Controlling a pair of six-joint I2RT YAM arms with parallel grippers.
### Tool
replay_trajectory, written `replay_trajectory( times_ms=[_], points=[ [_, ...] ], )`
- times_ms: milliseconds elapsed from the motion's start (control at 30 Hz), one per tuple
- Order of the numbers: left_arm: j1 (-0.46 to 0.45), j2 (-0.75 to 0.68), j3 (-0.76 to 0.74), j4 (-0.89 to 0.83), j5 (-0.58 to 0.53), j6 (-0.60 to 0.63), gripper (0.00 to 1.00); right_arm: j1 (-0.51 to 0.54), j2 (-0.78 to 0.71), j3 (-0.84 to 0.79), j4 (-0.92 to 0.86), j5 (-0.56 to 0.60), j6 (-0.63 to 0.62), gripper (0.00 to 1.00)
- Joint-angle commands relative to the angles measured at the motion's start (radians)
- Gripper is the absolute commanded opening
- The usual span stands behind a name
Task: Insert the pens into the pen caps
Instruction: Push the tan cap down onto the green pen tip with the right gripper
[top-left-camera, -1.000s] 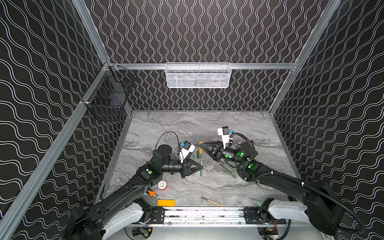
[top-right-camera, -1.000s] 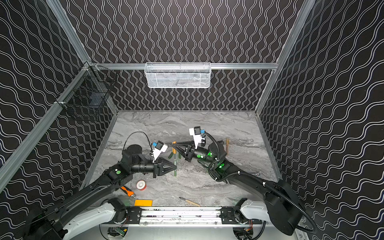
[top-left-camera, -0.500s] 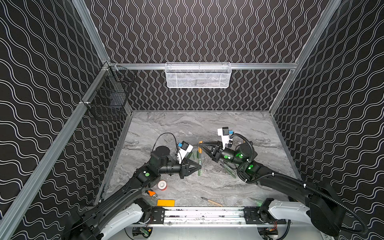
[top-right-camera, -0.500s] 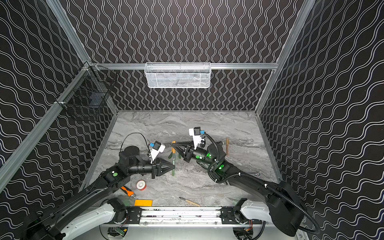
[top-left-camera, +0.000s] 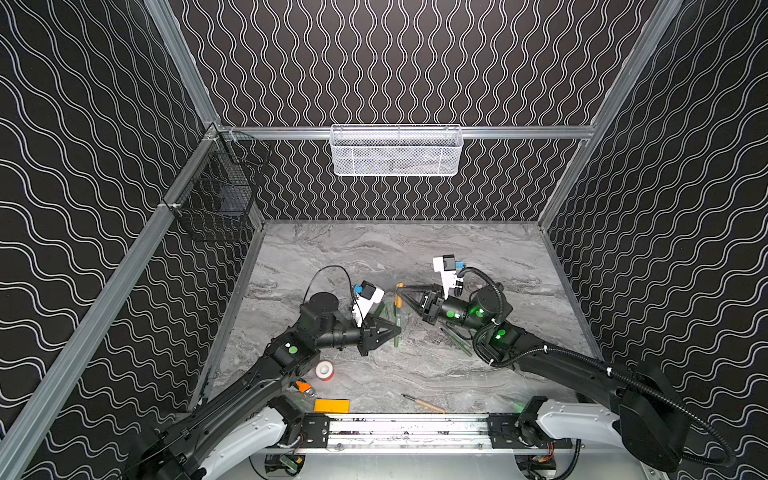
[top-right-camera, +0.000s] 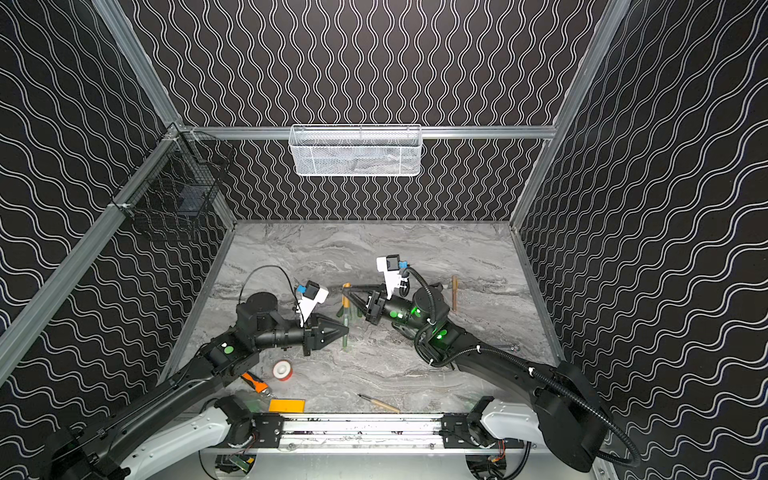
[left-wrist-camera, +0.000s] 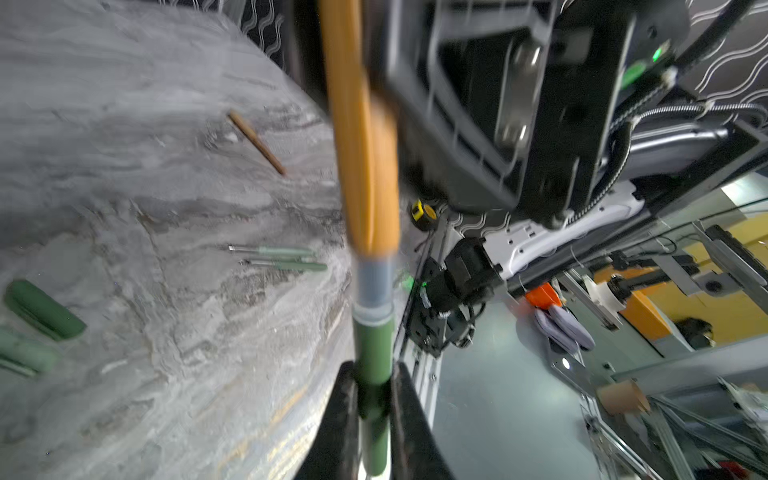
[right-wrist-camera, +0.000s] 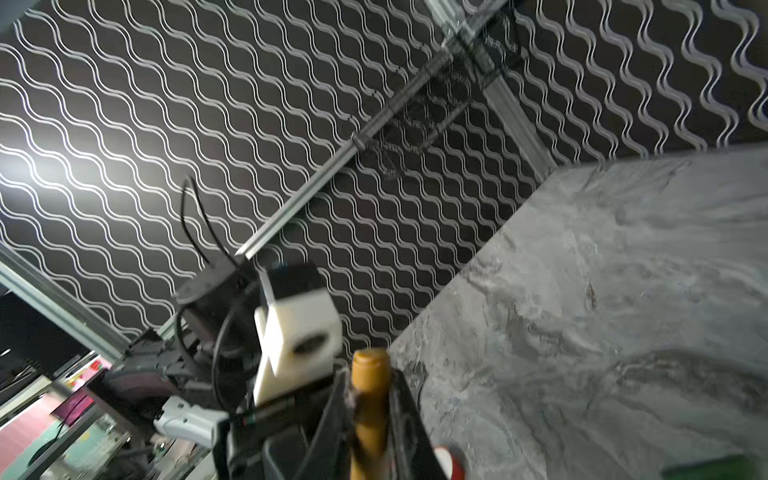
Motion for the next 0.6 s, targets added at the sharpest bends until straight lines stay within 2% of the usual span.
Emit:
replay_trajectory(
  times_ms=[0, 167, 367, 567],
  points=[
    [0.0, 0.005, 0.019, 0.09, -0.055, 0.049, 0.0, 0.005, 0.002, 0.005, -0.068, -0.042, 0.034, 0.13],
    [0.0, 0.012, 0.019, 0.102, -0.06, 0.046, 0.0, 0.016, 0.003, 0.001, -0.059, -0.038, 0.015, 0.13],
    [0.0, 0.007, 0.04, 0.088, -0.065, 0.057, 0.0, 0.036, 0.013, 0.022, -0.142, -0.009, -0.056, 0.12],
    [0.002, -0.004, 0.071, 0.072, -0.102, 0.076, 0.0, 0.071, 0.02, 0.034, -0.248, 0.047, -0.136, 0.02]
  ],
)
